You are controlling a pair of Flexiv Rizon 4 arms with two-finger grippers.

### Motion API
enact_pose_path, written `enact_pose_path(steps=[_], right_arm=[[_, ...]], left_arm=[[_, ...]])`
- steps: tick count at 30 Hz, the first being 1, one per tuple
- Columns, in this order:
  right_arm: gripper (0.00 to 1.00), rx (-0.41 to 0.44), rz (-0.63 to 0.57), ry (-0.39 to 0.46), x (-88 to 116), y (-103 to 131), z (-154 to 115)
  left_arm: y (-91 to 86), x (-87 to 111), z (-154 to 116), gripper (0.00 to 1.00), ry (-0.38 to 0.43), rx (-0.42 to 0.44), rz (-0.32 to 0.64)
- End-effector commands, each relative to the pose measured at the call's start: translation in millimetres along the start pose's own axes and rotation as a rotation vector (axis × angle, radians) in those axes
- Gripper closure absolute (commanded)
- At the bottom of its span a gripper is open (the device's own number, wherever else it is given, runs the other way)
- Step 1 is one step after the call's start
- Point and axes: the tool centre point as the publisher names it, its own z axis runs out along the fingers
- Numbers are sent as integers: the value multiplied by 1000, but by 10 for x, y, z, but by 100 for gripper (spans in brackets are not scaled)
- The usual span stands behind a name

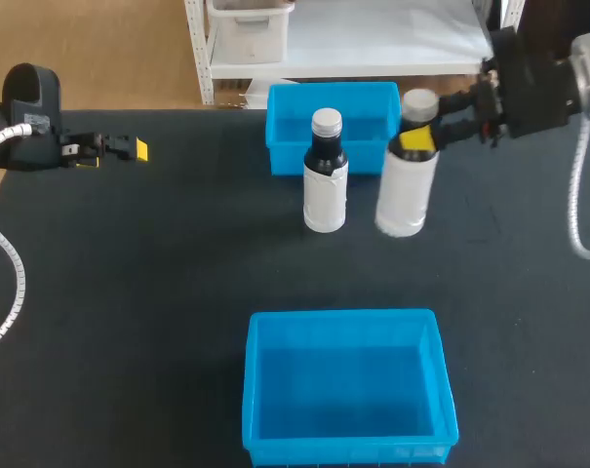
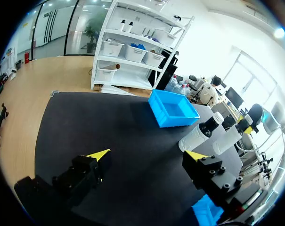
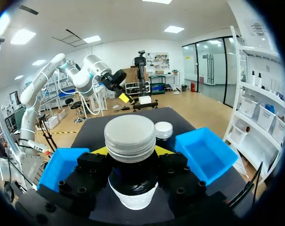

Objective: Pick up the bottle, and place it in the far bin if it is heavy, or in the near bin if it is light.

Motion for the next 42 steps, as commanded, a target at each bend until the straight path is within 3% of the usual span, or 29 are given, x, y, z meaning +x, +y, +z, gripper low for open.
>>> enact_pose_path(steps=[1, 13, 21, 30, 42], right_arm=[[100, 41, 5, 8, -35, -34, -263], [100, 177, 49, 34, 69, -652, -821], [100, 255, 77, 32, 22, -1180, -1065], [100, 267, 65, 15, -237, -1721, -1036], [100, 233, 5, 15, -538, -2093, -727]], left_arm=[[0, 0, 0, 0, 0, 0, 0], [0, 0, 0, 0, 0, 0, 0], [0, 0, 0, 0, 0, 0, 0], [0, 0, 0, 0, 0, 0, 0], [0, 0, 0, 0, 0, 0, 0]])
